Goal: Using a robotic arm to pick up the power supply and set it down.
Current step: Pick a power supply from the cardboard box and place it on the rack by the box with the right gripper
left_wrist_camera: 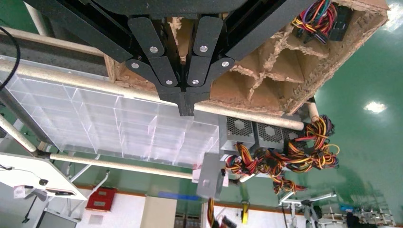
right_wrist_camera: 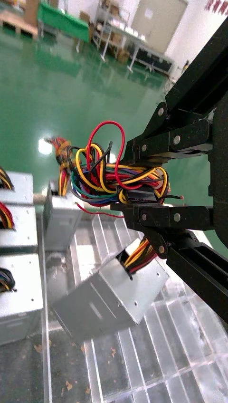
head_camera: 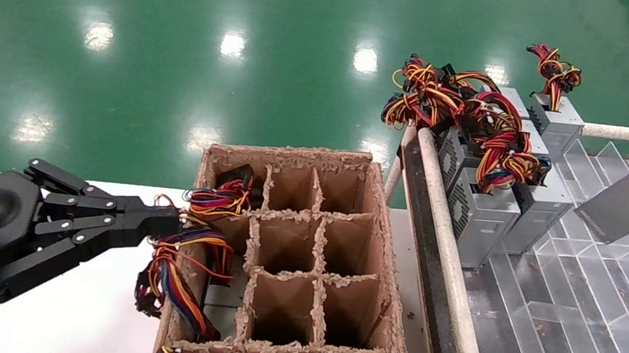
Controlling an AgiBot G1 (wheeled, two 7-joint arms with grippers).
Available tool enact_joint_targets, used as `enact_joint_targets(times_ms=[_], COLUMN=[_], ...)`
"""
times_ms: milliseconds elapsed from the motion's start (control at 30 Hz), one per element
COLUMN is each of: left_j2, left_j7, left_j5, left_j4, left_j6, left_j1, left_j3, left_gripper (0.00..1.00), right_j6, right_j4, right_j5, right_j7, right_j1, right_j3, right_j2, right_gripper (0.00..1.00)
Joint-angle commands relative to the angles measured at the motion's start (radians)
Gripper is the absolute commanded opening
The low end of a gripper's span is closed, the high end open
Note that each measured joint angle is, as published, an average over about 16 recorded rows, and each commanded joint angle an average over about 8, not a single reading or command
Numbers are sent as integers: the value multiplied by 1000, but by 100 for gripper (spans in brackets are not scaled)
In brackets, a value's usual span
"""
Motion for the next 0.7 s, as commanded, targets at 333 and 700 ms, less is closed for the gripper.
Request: enact_joint_targets(times_ms=[333, 700], left_j2=[0, 0], left_j7=[0, 0], left_j5=[0, 0], left_j4=[0, 0], left_j6=[0, 0], left_j1=[0, 0], left_j3=[0, 0], left_gripper=[0, 0], right_j6=[171, 370], right_j4=[-213, -302], right_j5=[59, 152], right_j7=[-137, -199], right_j1=[-145, -269], right_j3=[33, 100], right_j2=[-83, -178], right_gripper=[0, 0])
